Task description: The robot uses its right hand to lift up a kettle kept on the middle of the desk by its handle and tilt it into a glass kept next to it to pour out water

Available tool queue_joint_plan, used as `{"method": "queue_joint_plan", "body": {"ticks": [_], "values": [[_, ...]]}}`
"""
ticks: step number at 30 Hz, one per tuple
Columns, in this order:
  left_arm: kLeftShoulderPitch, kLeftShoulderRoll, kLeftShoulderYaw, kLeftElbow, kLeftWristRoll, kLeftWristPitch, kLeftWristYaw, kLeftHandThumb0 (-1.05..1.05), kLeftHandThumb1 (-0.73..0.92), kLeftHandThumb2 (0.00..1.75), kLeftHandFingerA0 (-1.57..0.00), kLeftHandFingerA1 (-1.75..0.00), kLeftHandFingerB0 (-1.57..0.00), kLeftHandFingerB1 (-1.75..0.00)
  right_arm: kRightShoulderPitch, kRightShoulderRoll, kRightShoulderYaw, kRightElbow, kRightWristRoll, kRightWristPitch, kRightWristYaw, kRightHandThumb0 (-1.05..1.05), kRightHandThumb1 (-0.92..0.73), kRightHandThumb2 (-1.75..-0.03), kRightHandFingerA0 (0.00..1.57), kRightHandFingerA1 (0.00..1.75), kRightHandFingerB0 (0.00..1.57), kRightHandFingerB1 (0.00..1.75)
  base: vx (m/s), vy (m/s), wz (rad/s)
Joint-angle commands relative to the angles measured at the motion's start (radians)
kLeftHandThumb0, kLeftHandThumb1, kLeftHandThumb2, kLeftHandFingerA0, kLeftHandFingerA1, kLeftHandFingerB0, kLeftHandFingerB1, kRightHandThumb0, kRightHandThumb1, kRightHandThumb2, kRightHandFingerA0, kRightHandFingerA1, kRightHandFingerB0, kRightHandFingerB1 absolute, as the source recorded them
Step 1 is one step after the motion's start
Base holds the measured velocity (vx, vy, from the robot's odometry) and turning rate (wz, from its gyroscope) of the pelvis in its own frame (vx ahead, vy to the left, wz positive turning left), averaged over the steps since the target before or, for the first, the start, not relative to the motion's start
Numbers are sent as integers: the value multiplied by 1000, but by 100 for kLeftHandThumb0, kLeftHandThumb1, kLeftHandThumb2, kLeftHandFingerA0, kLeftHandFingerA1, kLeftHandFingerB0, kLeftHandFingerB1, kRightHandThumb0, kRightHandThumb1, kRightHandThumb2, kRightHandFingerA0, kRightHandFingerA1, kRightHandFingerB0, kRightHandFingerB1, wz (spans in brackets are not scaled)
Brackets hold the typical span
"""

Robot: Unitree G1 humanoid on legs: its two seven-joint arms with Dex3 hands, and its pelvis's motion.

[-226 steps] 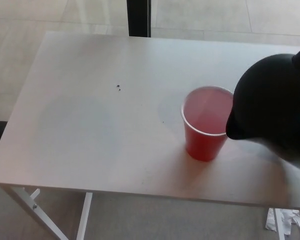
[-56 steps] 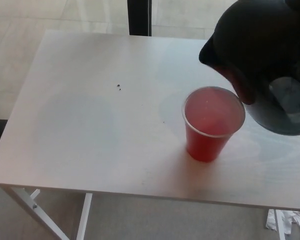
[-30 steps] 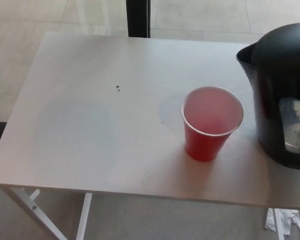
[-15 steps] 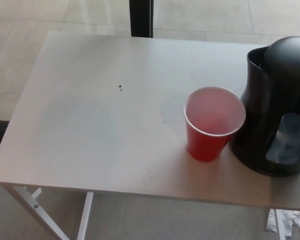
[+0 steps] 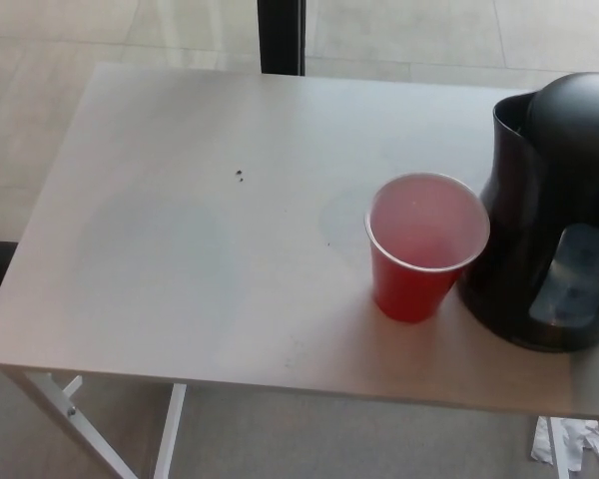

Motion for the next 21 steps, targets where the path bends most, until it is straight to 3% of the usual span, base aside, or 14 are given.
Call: {"method": "queue_joint_plan", "body": {"ticks": [1,4,5,8,15,16,17,18,21], "values": [[2,5,4,5,-6,-2,13,-90,92,85,-49,-59,-34,-54,57,-123,38,30,130,-110,222,-88,-53,-83,0,0,0,0,0,0,0],[5,4,8,7,-11,-1,9,-92,92,84,-50,-63,-30,-56,80,-143,64,29,112,-159,208,-96,-48,-81,0,0,0,0,0,0,0],[6,4,9,7,-11,-2,9,-93,92,84,-49,-63,-30,-55,84,-148,67,34,118,-169,208,-97,-63,-59,0,0,0,0,0,0,0],[7,5,6,8,-7,-5,14,-94,92,88,-51,-63,-31,-55,93,-155,63,43,148,-196,214,-105,-65,-61,0,0,0,0,0,0,0],[9,6,4,11,-4,-6,18,-95,92,88,-51,-63,-31,-54,92,-165,22,75,231,-246,250,-102,-64,-60,0,0,0,0,0,0,0],[12,7,4,6,-6,-7,13,-94,92,89,-51,-63,-34,-56,100,-180,8,71,249,-252,270,-104,-53,-80,0,0,0,0,0,0,0],[13,7,8,9,-10,-4,11,-94,92,88,-51,-63,-30,-55,118,-197,-10,40,264,-240,282,-102,-53,-81,0,0,0,0,0,0,0],[11,6,11,10,-13,0,13,-90,92,84,-50,-62,-32,-54,121,-199,-31,39,294,-231,295,-101,-63,-60,0,0,0,0,0,0,0],[15,8,12,12,-12,-6,13,-95,92,88,-51,-64,-32,-55,166,-215,-76,-13,297,-225,269,-105,-61,-60,0,0,0,0,0,0,0]]}}
